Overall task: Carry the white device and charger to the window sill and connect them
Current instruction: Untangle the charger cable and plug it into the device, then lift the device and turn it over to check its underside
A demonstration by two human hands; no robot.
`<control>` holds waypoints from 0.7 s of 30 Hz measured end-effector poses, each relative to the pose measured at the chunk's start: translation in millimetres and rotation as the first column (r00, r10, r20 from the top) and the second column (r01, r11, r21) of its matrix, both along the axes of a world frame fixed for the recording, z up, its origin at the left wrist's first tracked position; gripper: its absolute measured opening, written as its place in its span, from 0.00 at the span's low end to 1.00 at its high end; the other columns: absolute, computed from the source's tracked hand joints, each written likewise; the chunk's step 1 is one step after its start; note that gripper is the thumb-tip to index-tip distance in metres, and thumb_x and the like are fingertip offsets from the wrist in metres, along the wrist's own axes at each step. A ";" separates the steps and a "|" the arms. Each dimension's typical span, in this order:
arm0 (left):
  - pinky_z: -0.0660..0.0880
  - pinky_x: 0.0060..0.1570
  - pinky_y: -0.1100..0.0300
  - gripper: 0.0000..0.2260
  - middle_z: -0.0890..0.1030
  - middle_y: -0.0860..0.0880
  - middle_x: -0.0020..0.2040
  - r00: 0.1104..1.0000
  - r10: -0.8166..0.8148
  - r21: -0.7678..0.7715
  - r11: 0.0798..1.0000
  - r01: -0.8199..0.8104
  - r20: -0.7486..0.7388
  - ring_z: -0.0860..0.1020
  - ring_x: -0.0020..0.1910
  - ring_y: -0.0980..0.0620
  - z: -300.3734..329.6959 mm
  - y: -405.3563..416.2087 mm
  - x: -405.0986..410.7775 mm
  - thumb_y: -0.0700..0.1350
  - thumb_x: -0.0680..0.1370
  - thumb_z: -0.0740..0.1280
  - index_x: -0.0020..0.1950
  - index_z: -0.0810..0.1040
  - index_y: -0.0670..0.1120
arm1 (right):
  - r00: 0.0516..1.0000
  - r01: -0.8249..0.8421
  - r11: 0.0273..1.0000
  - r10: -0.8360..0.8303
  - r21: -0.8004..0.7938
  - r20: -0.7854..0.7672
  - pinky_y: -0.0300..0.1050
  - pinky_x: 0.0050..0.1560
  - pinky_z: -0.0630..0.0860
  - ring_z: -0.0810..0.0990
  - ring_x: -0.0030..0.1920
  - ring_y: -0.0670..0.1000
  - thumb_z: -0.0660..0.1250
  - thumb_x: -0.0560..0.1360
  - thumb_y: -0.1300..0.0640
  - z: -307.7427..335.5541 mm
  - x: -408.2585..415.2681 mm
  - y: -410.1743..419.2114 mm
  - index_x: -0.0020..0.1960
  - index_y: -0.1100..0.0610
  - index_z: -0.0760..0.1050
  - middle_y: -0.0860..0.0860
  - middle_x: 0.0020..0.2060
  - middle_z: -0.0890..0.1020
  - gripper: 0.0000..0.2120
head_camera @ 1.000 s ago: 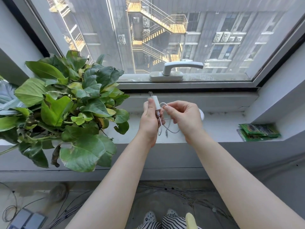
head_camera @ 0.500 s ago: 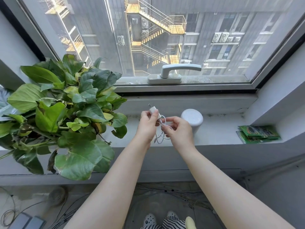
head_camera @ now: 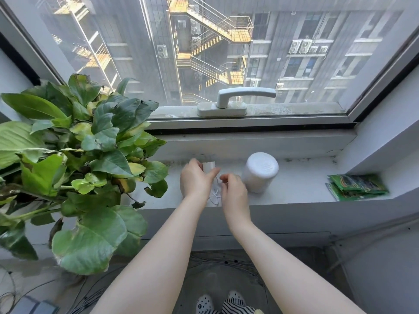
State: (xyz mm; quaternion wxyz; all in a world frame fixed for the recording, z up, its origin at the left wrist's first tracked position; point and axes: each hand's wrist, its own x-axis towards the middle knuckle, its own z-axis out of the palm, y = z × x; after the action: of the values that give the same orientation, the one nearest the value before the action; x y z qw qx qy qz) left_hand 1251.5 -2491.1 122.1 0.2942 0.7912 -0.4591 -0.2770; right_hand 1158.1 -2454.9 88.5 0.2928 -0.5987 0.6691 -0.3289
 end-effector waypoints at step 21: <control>0.71 0.43 0.53 0.25 0.81 0.48 0.44 0.969 0.024 -0.016 1.000 -0.021 0.247 0.78 0.46 0.44 -18.1 1.2 -6.8 0.68 0.66 0.68 0.45 0.74 0.46 | 0.942 -0.081 0.972 0.003 -0.220 -0.335 0.43 0.31 0.66 0.79 0.39 0.57 0.70 0.72 0.58 -19.2 -10.6 8.0 0.45 0.57 0.77 0.53 0.41 0.78 0.04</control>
State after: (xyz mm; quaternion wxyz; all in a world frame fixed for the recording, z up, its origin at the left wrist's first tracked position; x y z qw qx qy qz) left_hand 1244.7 -2489.9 104.0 0.2430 0.8228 -0.4848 -0.1700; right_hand 1147.5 -2446.8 69.3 0.1112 -0.6898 0.6530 -0.2922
